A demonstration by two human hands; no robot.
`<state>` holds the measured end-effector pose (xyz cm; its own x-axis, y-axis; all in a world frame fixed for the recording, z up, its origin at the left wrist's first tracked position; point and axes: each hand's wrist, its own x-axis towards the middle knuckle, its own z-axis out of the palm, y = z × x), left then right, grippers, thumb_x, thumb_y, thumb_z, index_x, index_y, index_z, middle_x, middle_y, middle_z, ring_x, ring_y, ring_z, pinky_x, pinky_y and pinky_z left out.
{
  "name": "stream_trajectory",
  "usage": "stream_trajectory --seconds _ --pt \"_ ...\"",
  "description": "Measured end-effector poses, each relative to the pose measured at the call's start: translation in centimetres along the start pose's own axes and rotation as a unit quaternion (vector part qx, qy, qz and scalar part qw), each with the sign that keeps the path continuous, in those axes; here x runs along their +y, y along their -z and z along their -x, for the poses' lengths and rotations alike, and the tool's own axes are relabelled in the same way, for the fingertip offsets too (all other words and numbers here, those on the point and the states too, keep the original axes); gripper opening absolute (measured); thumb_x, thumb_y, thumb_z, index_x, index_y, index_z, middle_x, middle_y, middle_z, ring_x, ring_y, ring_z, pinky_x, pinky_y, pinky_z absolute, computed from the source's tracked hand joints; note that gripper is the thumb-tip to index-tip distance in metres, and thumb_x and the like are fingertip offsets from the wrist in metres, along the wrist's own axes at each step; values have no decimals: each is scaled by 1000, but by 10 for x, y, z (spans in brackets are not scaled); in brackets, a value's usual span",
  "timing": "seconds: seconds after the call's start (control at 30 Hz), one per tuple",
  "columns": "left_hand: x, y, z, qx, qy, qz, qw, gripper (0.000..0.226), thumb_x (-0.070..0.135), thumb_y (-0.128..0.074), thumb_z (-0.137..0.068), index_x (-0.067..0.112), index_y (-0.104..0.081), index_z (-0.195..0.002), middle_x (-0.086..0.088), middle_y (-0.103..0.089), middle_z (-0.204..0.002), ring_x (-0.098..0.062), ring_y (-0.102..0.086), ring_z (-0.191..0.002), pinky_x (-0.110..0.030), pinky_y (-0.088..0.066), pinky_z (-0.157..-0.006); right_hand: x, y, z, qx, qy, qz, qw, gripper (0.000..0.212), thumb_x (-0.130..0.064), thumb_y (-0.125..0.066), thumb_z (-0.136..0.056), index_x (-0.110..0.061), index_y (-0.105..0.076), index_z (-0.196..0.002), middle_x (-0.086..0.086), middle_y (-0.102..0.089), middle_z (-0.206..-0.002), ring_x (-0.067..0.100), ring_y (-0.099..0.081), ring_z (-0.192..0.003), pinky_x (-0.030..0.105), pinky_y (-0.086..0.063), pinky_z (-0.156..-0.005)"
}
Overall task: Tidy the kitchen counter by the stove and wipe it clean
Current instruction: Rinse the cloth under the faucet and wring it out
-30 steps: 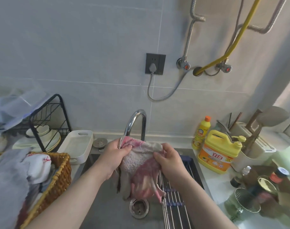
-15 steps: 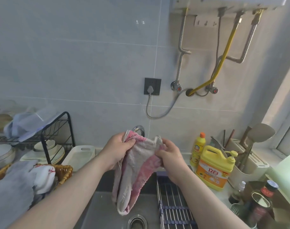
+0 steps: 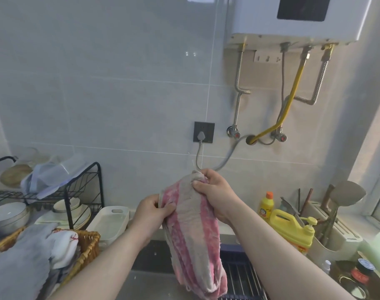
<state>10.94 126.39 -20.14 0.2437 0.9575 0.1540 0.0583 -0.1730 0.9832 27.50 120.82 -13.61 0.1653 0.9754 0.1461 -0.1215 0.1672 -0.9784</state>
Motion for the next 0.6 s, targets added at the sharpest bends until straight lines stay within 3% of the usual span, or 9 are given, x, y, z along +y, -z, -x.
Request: stream_trajectory --seconds 0.1,0.3,0.43,0.53,0.6 --pt "-2 0 1 2 6 47 999 14 5 -78 -77 4 -67 -86 -6 -73 -82 -17 -66 -77 -24 -49 -63 -3 4 -2 -17 -25 -64 998 16 8 -52 -93 -6 -56 -99 9 -64 -80 18 -64 -70 31 -56 -67" --pt "0 -5 -7 0 90 136 987 46 -1 -81 -70 9 -56 -107 -14 -71 -101 -30 -68 -93 -44 -55 -85 -5 8 -9 -1 -26 -66 998 19 9 -51 -93 -8 -56 -90 11 -62 -79 21 -61 -68 33 -53 -67" --pt "7 -1 -11 -84 107 88 987 24 7 -77 -74 3 -67 -96 -19 -73 -96 -34 -69 -89 -46 -52 -88 -6 10 -11 4 -21 -48 999 21 9 -50 -93 -10 -57 -87 9 -63 -76 18 -61 -64 30 -53 -63" --pt "13 1 -13 -91 72 56 992 19 17 -73 -65 9 -64 -80 -10 -69 -79 -25 -64 -76 -36 -49 -74 -5 11 -12 0 -23 -51 998 18 7 -50 -94 -10 -57 -90 9 -63 -76 18 -62 -64 30 -54 -62" --pt "14 0 -17 -80 32 17 996 14 15 -73 -74 11 -60 -76 -6 -63 -73 -20 -60 -71 -31 -44 -68 -5 9 -14 3 -22 -56 998 18 7 -50 -95 -9 -57 -90 9 -63 -75 18 -61 -63 30 -54 -61"
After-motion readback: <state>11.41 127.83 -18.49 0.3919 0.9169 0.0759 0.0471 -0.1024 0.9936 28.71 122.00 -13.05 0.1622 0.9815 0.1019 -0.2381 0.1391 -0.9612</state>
